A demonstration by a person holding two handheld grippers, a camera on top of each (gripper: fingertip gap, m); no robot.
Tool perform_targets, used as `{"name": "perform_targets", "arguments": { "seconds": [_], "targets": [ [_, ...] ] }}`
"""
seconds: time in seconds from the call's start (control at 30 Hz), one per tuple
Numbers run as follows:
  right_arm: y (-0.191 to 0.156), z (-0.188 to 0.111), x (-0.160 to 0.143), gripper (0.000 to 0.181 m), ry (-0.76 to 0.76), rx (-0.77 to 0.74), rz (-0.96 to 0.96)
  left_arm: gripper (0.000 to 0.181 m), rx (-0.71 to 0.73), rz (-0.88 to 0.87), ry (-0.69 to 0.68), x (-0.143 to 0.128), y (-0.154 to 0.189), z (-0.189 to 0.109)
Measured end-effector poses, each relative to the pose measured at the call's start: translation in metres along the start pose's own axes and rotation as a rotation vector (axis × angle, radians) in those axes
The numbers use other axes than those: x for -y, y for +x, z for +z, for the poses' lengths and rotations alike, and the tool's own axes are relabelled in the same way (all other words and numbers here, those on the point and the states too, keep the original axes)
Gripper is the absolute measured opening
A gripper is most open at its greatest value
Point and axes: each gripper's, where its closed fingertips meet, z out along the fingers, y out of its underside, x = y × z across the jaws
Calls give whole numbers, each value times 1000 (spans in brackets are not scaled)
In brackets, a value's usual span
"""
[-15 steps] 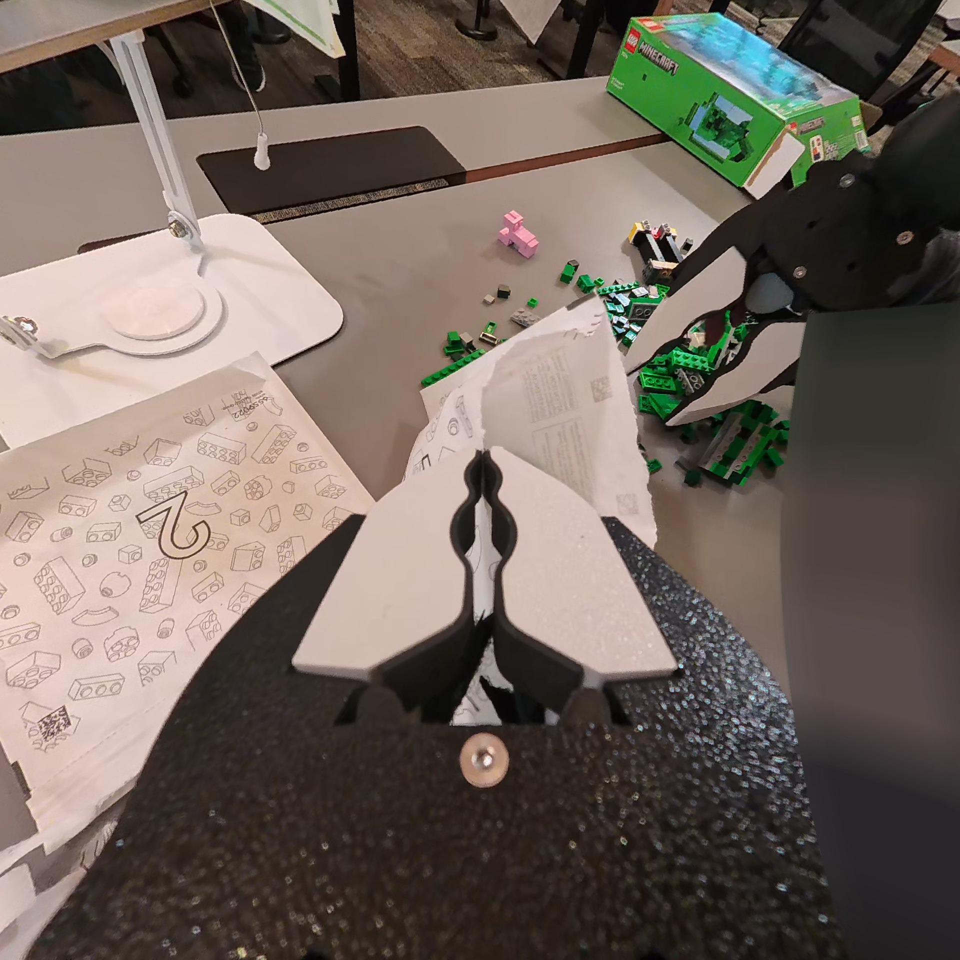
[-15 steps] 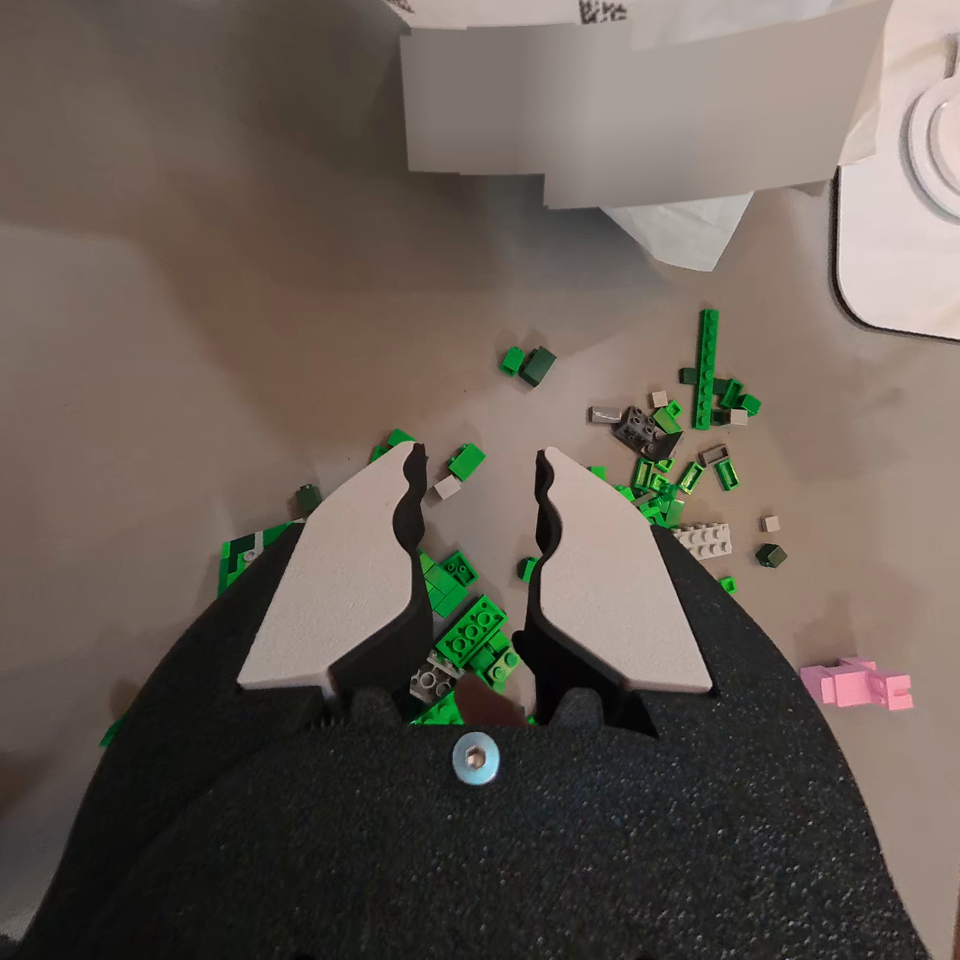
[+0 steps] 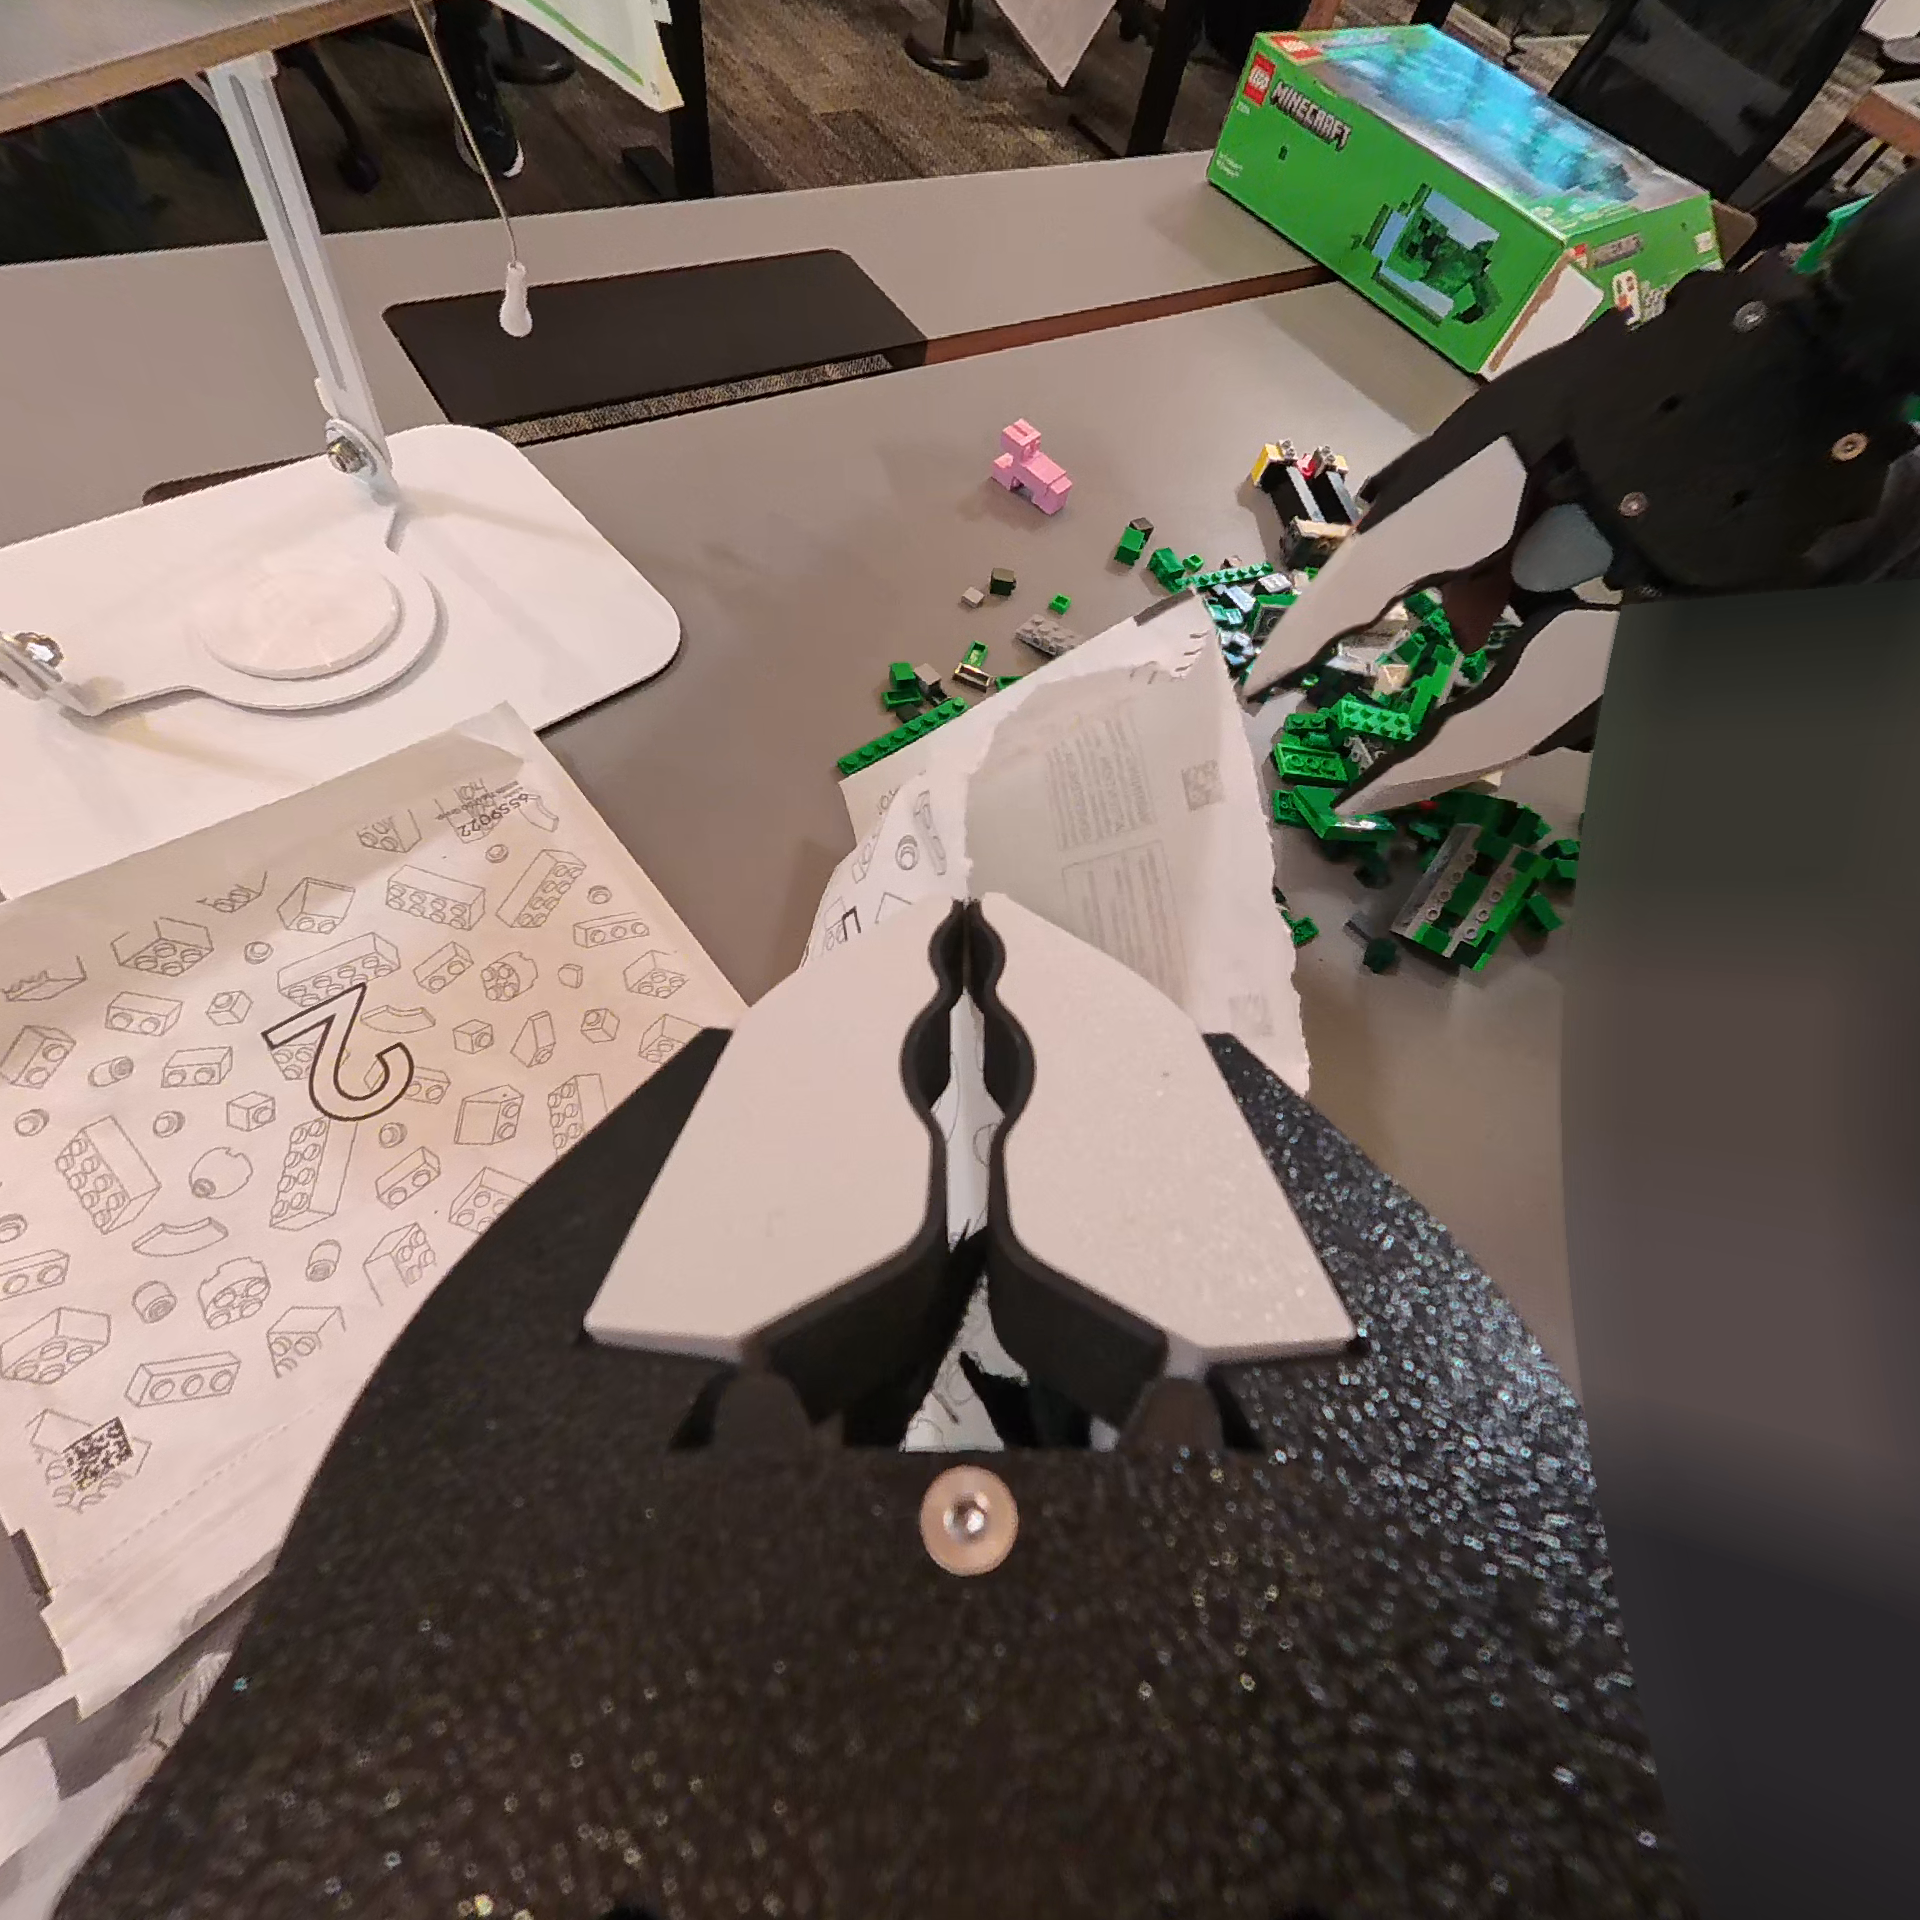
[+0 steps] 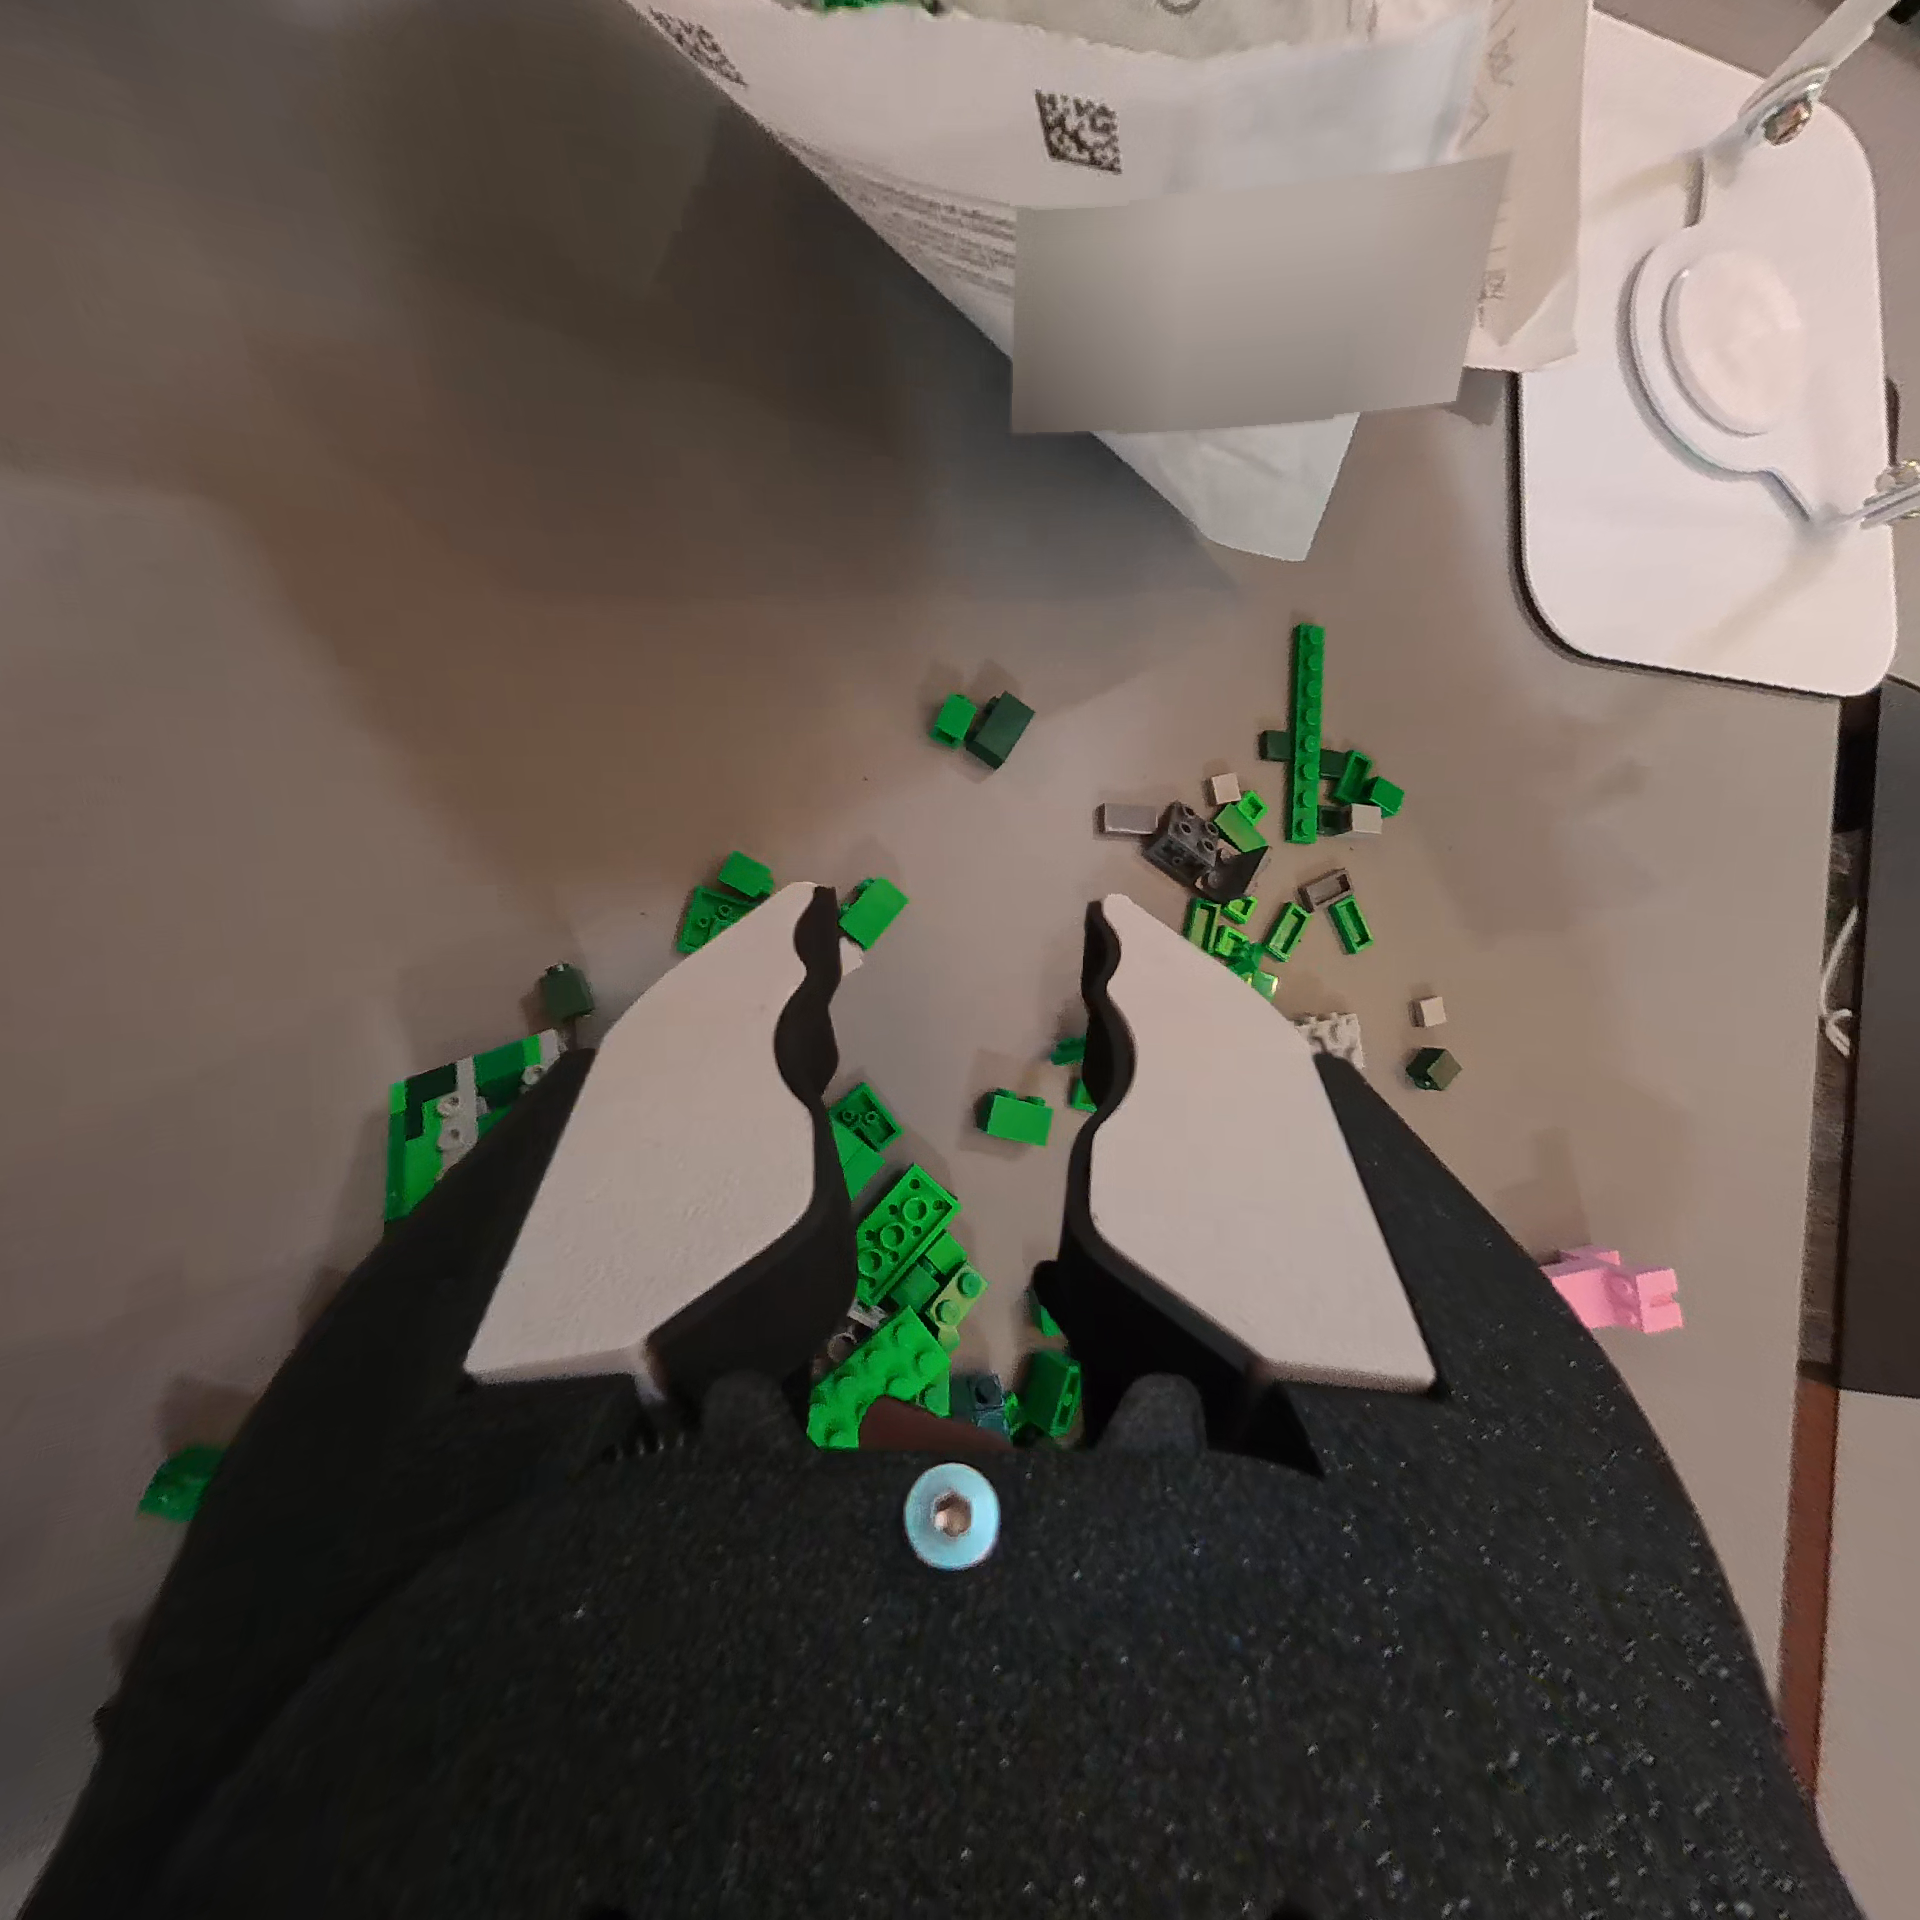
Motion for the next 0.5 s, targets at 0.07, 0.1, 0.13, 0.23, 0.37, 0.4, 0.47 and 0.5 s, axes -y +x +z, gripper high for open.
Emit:
{"name": "perform_targets", "arguments": {
  "seconds": [0.07,0.1,0.13,0.23,0.37,0.4,0.47,0.5],
  "targets": [
    [5,0,-1,47,-6,-30,3,0,3,-1,2,0,-1,-1],
    [8,0,-3,47,-14,-47,11,0,4,-2,2,0,-1,-1],
    [11,0,-4,48,-24,-62,26,0,4,-6,3,0,-1,-1],
    [15,2,-12,48,-62,-70,78,0,16,-15,7,0,-4,-2],
    [18,7,-20,41,-76,-62,109,0,20,-15,7,0,-5,-2],
    [18,8,-21,38,-75,-58,114,0,20,-16,8,0,-5,-2],
    [20,10,-20,34,-68,-63,125,0,19,-15,8,1,-5,-2],
    [21,12,-19,31,-61,-65,131,0,17,-14,8,1,-5,-1]
  ]
}}
